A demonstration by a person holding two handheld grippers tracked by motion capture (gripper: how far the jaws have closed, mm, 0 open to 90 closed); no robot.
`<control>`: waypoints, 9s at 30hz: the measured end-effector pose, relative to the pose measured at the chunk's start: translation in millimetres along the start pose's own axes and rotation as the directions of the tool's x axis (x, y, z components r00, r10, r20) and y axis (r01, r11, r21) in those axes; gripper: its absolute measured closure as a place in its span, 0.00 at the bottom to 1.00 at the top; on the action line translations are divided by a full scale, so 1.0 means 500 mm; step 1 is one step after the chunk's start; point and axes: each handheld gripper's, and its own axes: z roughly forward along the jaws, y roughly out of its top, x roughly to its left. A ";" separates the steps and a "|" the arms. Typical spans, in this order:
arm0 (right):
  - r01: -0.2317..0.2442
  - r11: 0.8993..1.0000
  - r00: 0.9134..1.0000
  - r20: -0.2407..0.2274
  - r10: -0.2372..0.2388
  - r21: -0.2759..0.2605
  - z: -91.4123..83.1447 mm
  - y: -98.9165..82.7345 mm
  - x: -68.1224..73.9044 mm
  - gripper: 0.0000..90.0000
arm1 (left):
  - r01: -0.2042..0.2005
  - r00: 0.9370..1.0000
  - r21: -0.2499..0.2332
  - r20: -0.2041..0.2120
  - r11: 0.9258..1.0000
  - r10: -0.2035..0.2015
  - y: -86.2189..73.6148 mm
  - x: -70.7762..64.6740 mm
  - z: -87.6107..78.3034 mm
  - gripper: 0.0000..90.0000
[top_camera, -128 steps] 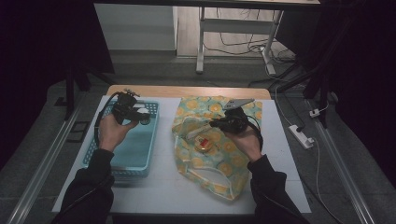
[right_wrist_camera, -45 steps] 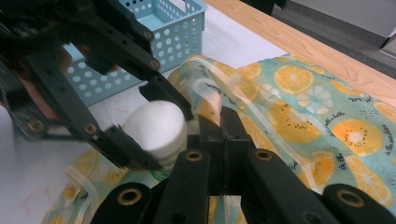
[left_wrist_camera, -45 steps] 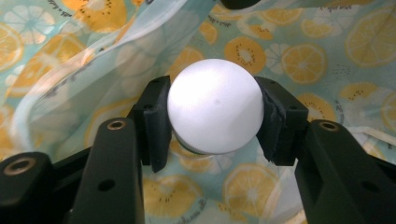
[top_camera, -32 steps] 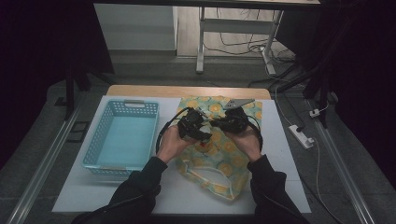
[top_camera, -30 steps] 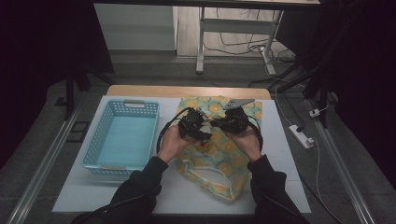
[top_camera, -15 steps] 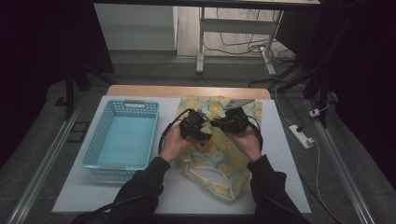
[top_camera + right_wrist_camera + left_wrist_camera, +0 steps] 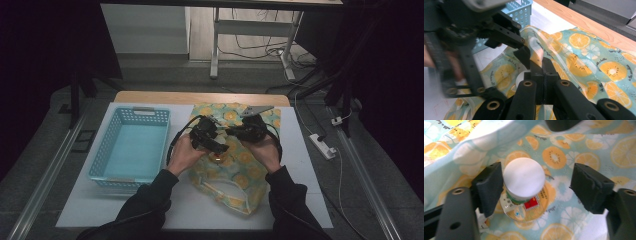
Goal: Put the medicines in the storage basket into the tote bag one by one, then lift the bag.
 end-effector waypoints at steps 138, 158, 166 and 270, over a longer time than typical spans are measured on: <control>0.015 1.000 0.999 -0.037 -0.015 0.018 -0.007 0.010 0.016 1.00 | -0.014 1.000 0.082 -0.004 0.997 0.014 -0.108 -0.100 -0.012 0.99; 0.049 0.998 0.997 -0.063 -0.047 0.030 -0.031 0.046 0.040 1.00 | 0.056 0.992 -0.011 0.118 0.998 -0.054 -0.076 -0.073 -0.105 0.99; 0.059 0.998 0.996 -0.074 -0.057 0.030 -0.041 0.063 0.050 1.00 | 0.078 0.987 -0.031 0.140 0.996 -0.073 -0.065 -0.058 -0.144 0.99; 0.027 1.000 1.000 -0.007 -0.027 -0.007 -0.080 0.171 0.016 0.99 | 0.092 0.994 -0.247 0.087 0.965 -0.072 0.085 0.073 -0.244 0.95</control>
